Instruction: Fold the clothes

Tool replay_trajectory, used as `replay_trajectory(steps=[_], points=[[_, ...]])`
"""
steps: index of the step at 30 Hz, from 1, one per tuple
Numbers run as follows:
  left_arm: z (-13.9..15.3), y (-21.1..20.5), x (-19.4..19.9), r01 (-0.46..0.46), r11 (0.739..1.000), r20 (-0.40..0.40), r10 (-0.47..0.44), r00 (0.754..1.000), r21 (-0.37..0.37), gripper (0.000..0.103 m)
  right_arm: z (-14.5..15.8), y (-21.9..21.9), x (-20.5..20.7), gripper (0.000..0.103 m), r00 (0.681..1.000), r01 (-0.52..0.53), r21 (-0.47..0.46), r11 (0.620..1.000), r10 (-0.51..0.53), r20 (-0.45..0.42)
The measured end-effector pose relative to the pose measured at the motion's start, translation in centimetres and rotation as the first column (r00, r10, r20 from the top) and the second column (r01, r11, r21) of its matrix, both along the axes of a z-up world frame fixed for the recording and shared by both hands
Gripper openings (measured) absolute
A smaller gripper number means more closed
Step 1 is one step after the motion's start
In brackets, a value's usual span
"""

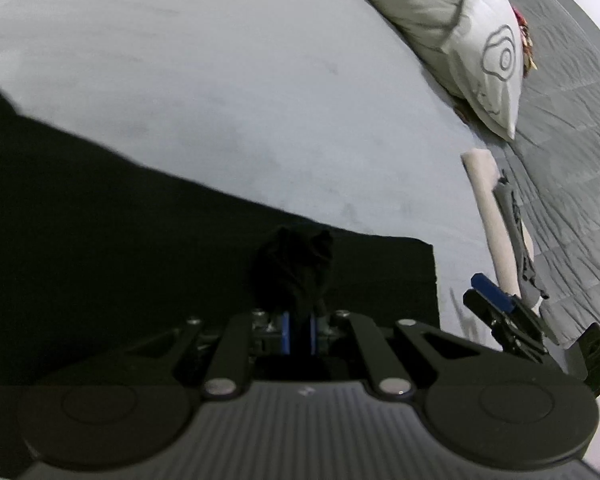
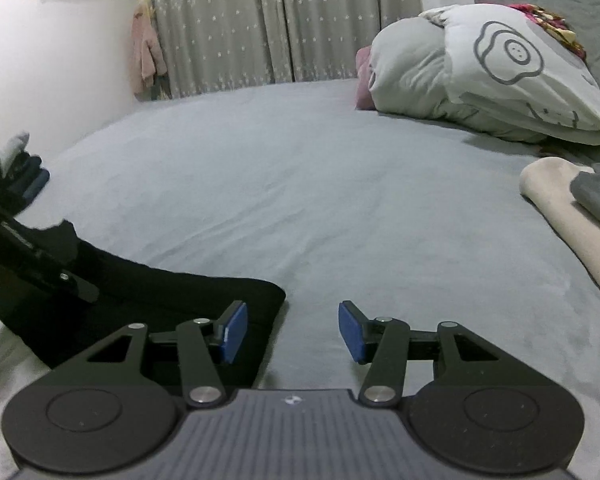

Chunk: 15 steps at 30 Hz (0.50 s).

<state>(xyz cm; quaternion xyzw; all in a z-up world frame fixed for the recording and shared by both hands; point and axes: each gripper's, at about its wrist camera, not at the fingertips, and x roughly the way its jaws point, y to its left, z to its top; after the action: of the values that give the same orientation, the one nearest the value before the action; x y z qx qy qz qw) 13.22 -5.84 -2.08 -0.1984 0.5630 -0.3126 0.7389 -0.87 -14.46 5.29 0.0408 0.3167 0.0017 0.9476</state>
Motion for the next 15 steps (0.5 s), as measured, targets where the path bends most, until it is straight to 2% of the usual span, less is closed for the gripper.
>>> replay_trajectory(steps=[7, 11, 15], points=[[0.2, 3.8, -0.2, -0.036, 0.999, 0.006, 0.036, 0.999, 0.019, 0.004, -0.4, 1.2, 1.9, 0.051, 0.999, -0.004, -0.004, 1.000, 0.004, -0.036], [0.3, 6.4, -0.4, -0.059, 0.998, 0.008, 0.059, 0.998, 0.022, 0.004, -0.6, 0.9, 3.1, 0.051, 1.000, -0.003, 0.062, 0.998, 0.005, -0.030], [0.0, 7.8, -0.4, -0.075, 0.997, -0.006, 0.075, 0.997, -0.007, 0.006, -0.7, 0.9, 4.1, 0.051, 0.999, -0.019, 0.141, 0.990, 0.023, -0.025]])
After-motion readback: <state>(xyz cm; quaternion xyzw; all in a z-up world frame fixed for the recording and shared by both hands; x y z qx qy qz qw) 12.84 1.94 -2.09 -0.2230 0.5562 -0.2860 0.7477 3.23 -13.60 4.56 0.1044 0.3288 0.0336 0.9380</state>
